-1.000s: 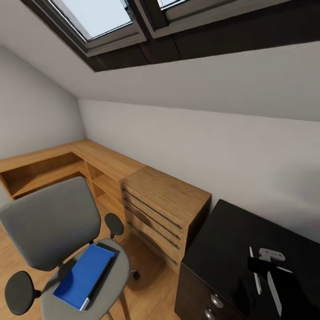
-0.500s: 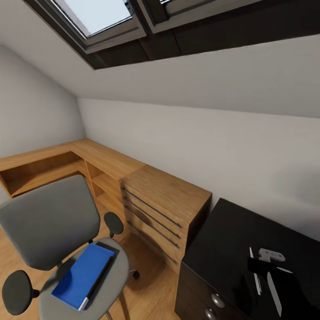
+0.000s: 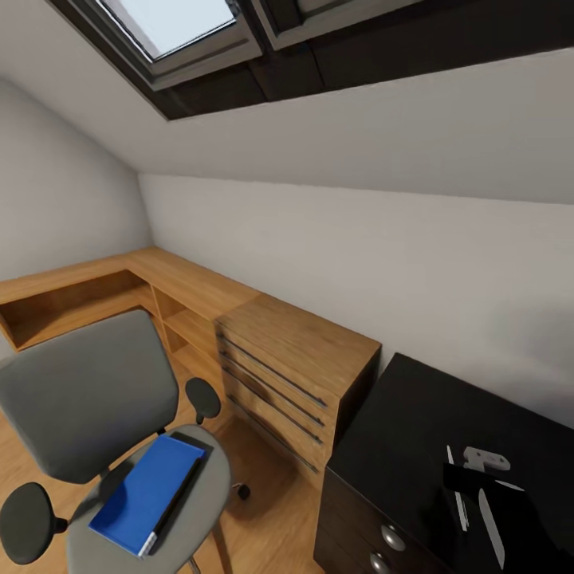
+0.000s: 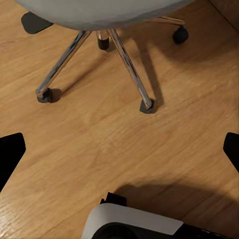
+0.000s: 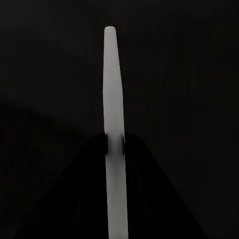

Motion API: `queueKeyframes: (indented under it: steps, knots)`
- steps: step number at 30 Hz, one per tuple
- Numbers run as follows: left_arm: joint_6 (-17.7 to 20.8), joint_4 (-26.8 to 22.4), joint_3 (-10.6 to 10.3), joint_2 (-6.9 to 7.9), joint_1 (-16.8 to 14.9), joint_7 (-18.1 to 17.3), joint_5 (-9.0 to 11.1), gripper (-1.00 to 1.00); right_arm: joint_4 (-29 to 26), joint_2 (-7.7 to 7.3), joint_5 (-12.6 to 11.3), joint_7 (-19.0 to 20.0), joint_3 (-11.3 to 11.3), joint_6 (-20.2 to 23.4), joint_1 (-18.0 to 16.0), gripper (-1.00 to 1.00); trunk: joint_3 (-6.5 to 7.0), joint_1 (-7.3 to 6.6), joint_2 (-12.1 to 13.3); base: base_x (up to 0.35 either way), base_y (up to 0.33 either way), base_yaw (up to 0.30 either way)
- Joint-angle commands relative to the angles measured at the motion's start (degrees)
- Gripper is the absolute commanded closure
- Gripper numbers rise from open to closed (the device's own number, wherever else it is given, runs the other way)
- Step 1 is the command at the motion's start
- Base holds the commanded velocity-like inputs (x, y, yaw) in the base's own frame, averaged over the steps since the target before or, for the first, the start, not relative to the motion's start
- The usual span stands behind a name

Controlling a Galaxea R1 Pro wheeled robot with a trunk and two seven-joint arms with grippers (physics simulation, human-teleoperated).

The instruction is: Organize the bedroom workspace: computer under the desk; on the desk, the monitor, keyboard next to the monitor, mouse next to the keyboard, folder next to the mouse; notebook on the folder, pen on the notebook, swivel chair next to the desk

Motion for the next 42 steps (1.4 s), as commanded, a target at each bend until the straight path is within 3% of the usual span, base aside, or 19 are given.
queueKeyframes:
  steps: [1, 7, 42]
  knots:
    - [0.00, -0.07, 0.06, -0.01, 0.02, -0.50, 0.58, -1.00, -0.08, 0.03, 0.53, 0.44, -0.15, 0.26, -0.04, 1.00, -0.24, 0.23, -0.46, 0.000, 0.000, 0.000]
    - [0.00, -0.07, 0.06, -0.01, 0.02, -0.51, 0.60, -1.00, -0.07, 0.03, 0.53, 0.44, -0.15, 0.26, -0.04, 1.00, -1.32, 1.55, -2.87, 0.000, 0.000, 0.000]
    - [0.00, -0.08, 0.06, 0.06, 0.02, -0.51, 0.58, -1.00, -0.07, 0.03, 0.53, 0.44, -0.09, 0.32, -0.04, 1.00, -1.32, 1.55, -2.87, 0.000, 0.000, 0.000]
